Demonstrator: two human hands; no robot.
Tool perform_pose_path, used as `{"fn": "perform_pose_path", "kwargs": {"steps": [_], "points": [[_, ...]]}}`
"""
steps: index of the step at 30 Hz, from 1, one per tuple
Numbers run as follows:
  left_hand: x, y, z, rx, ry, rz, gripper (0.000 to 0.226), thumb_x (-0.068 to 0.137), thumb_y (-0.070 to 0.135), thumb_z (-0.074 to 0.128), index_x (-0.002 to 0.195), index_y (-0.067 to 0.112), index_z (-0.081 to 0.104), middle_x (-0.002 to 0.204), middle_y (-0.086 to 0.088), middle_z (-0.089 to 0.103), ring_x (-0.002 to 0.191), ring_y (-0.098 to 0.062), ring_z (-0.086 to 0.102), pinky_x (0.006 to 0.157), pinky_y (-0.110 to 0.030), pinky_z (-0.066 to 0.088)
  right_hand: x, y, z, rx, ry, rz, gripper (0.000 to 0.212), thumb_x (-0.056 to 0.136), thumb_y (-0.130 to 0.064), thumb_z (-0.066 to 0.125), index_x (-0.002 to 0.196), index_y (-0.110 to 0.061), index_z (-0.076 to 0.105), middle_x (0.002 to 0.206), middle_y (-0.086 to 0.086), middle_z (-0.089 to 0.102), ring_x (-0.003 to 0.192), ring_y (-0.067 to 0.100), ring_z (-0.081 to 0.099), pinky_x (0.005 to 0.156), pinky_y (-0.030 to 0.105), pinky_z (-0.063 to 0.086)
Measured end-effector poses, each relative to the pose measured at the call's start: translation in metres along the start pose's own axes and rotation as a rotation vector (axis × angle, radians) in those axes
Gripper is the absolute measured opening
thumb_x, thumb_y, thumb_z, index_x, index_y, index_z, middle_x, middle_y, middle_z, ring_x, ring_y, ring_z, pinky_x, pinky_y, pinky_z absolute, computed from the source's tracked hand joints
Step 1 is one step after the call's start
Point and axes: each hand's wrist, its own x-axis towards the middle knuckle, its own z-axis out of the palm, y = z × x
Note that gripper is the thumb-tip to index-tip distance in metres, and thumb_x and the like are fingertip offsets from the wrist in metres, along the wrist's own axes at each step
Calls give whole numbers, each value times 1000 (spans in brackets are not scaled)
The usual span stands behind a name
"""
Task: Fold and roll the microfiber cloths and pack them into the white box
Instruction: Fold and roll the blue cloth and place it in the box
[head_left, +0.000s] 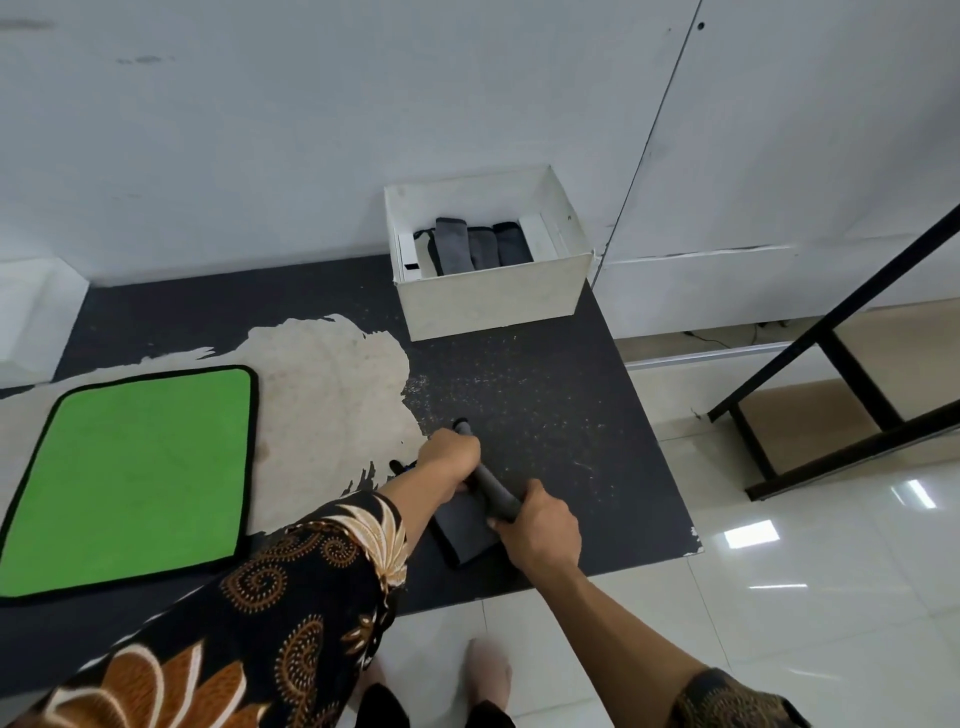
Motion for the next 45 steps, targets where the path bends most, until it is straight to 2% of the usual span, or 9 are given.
{"fn": "perform_pose_path", "kwargs": {"steps": [5,10,16,22,27,31,34,42,45], "points": [[-2,1,-6,-65,-17,-16,39,101,34,44,129,8,49,112,-15,65,81,-25,71,63,-34,59,2,2,-2,35,127,-134,24,90,-40,64,100,-22,53,94,-3,57,81,14,58,70,29,51],[-1,-3,-17,-143,13,-2,36,94,27,52,122,6,56,107,-16,67,89,-29,70,79,-41,60,-1,8,-3,-107,211,-375,10,91,-22,62,97,-23,53,91,-6,53,74,11,50,64,26,47],[3,-44,-35,-195,131,56,8,76,20,61,82,14,63,86,-11,67,85,-28,64,84,-47,58,-8,10,7,-254,231,-531,20,83,-19,70,98,-22,59,95,-2,54,79,12,49,57,20,41],[17,-56,-43,-288,120,32,12,90,23,60,82,15,64,85,-15,68,86,-34,68,84,-51,58,-14,-2,7,-365,166,-663,32,68,-18,81,94,-23,63,90,-3,55,75,13,51,51,17,38],[6,-52,-48,-254,146,28,12,82,11,51,76,8,62,73,-13,64,76,-33,65,78,-49,59,-14,4,11,-402,67,-668,25,83,-18,67,107,-23,64,101,-1,53,84,16,49,58,21,38],[5,-59,-51,-229,183,9,18,78,10,49,77,4,65,76,-16,69,77,-32,69,77,-47,61,-16,4,7,-388,55,-684,21,80,-18,69,99,-23,62,96,-3,53,81,15,50,55,22,40],[11,-66,-54,-194,192,2,19,75,8,51,72,1,69,68,-16,70,71,-31,70,73,-47,61,-16,7,7,-394,2,-699,23,92,-21,56,115,-24,56,112,-2,49,93,15,48,67,24,45],[-1,-62,-56,-46,242,54,19,83,11,60,64,12,61,65,-9,69,69,-27,69,63,-31,53,-20,11,11,-404,-40,-833,28,96,-32,47,122,-30,56,116,-3,48,94,14,46,71,25,46],[0,-63,-55,-11,270,64,23,88,19,64,66,18,57,72,-8,71,73,-25,70,70,-31,54,-17,12,10,-411,-46,-851,31,99,-34,46,129,-30,55,119,-1,48,97,16,45,74,27,47]]}}
